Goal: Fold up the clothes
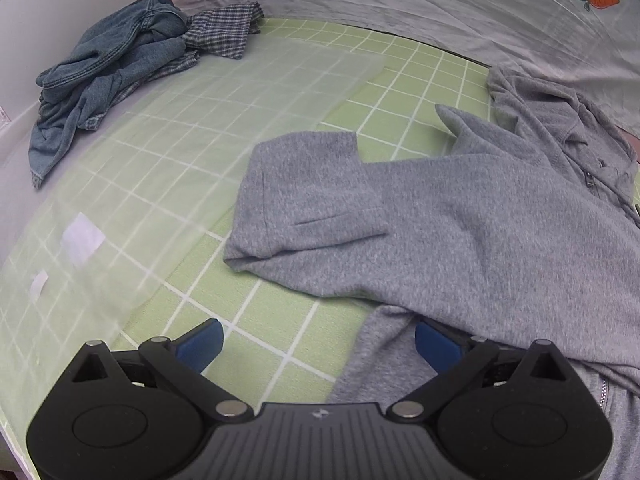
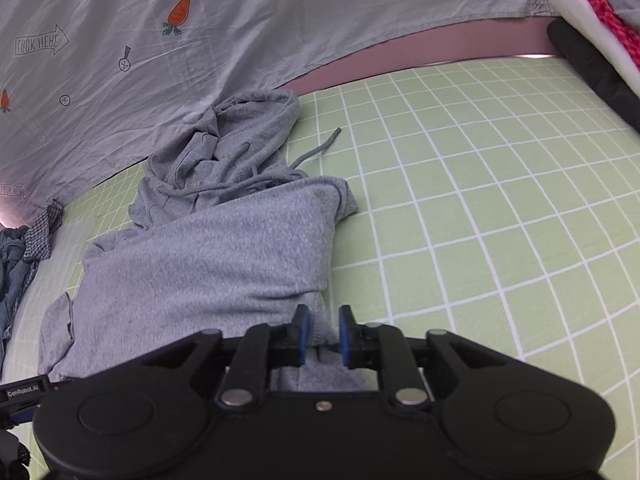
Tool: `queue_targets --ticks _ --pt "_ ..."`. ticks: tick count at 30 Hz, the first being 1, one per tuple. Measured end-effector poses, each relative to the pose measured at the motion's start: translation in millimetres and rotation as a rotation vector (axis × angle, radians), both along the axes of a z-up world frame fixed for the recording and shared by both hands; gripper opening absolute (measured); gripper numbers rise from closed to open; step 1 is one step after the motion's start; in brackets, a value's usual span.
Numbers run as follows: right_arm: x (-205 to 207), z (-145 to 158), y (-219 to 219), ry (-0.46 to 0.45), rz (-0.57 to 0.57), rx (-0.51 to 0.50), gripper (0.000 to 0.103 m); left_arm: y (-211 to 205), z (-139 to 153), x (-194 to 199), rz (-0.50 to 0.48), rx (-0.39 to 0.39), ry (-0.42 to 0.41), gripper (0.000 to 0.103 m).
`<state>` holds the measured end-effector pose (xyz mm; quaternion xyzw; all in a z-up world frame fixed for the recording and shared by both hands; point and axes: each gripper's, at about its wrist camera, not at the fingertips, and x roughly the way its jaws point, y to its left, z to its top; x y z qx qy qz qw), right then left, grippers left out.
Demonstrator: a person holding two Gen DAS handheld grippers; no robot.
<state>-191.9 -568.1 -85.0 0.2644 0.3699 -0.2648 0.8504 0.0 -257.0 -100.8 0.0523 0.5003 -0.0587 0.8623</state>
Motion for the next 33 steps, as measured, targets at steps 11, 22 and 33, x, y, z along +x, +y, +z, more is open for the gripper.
queue_targets --ticks 11,22,33 --pt "-8 0 -9 0.07 -0.094 -0.081 0.076 5 9 23 -0.059 -0.052 -0.084 0.066" --pt "-7 -10 -11 0.132 -0.11 -0.079 0.076 -18 -7 45 -0.175 -0.036 -0.087 0.066" --pt "-8 -10 -10 0.138 -0.112 -0.08 0.076 5 11 59 -0.022 -0.162 -0.084 0.01"
